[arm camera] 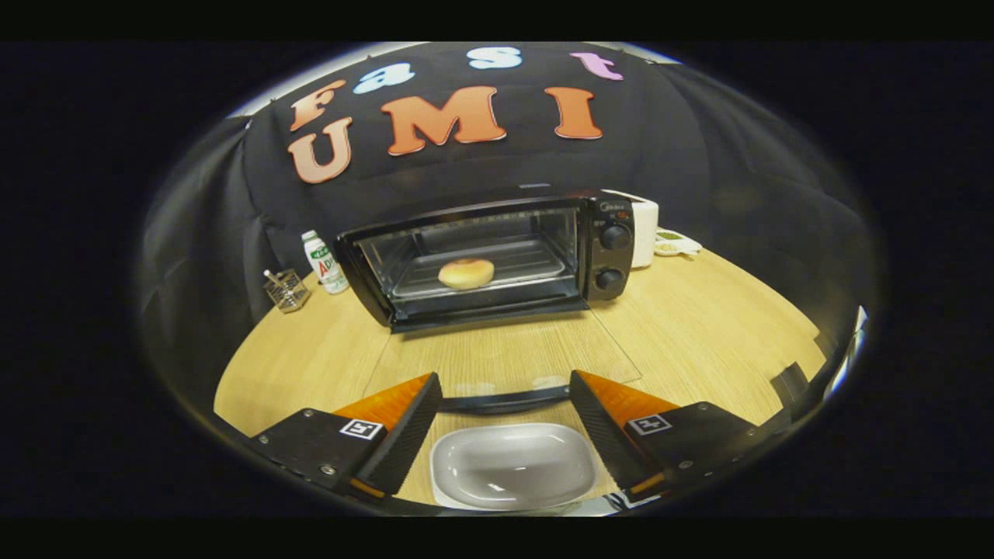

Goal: Open the toaster oven, put the food inside, and close the toaster oven door.

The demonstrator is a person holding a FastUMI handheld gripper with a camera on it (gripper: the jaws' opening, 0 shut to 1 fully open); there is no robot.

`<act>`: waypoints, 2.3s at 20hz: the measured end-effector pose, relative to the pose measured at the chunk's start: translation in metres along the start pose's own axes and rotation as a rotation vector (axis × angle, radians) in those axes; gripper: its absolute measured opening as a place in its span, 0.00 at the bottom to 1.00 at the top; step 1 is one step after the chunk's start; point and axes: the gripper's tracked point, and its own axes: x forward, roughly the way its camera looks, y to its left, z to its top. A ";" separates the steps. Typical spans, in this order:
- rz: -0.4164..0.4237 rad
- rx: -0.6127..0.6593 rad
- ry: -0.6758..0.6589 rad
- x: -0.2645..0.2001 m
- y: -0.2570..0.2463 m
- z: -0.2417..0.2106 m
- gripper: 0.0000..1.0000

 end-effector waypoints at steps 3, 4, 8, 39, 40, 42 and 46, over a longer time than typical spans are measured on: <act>-0.015 -0.031 0.047 0.006 0.001 -0.018 0.98; -0.022 -0.037 0.065 0.009 0.001 -0.024 0.99; -0.030 -0.039 0.117 0.022 0.004 -0.038 0.99; -0.005 0.019 0.173 0.022 0.018 -0.038 1.00; -0.004 0.024 0.163 0.020 0.018 -0.033 1.00; -0.003 0.032 0.133 0.015 0.018 -0.019 1.00; -0.001 0.041 0.065 0.008 0.019 0.017 1.00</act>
